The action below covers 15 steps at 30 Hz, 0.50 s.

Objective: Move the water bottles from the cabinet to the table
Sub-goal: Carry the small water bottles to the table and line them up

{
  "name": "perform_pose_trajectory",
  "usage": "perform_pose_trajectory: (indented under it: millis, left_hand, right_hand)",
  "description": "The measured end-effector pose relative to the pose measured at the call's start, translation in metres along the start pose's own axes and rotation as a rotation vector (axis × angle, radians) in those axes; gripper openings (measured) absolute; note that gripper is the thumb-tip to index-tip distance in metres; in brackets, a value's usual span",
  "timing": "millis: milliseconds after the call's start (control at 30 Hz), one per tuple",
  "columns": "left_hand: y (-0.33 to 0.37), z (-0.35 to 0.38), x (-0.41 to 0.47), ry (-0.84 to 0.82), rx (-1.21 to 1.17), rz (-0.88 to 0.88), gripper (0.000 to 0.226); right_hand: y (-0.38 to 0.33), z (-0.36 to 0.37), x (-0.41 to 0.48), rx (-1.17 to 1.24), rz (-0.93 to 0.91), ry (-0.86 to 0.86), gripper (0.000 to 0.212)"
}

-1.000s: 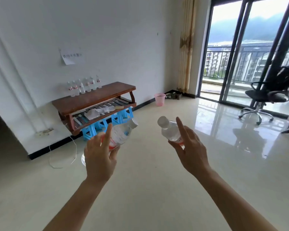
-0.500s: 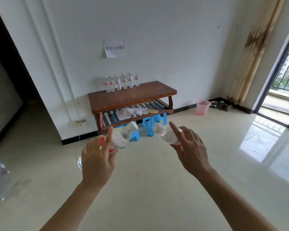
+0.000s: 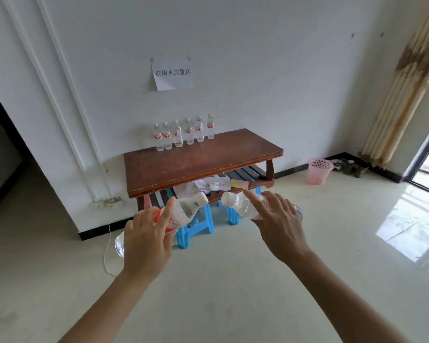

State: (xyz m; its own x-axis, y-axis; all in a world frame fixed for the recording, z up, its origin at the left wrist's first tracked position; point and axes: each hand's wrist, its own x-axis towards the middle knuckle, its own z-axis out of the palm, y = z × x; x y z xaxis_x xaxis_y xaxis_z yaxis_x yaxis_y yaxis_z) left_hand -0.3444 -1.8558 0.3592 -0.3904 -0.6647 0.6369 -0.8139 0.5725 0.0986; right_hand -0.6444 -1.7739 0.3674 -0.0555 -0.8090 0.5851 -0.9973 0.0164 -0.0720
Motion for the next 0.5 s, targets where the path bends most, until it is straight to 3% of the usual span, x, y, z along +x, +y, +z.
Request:
perform_pose_trajectory:
  millis: [367, 500]
  left_hand:
    - [-0.061, 0.182, 0.199, -0.077, 0.025, -0.008, 0.087]
    - [-0.089, 0.221, 0.267, -0.039, 0.045, -0.059, 0.088]
  right_hand:
    - [0.118, 0.187, 0.209, 0.088, 0.016, -0.072, 0.109]
    - [0.146, 0.231, 0.301, 0.123, -0.023, -0.041, 0.103]
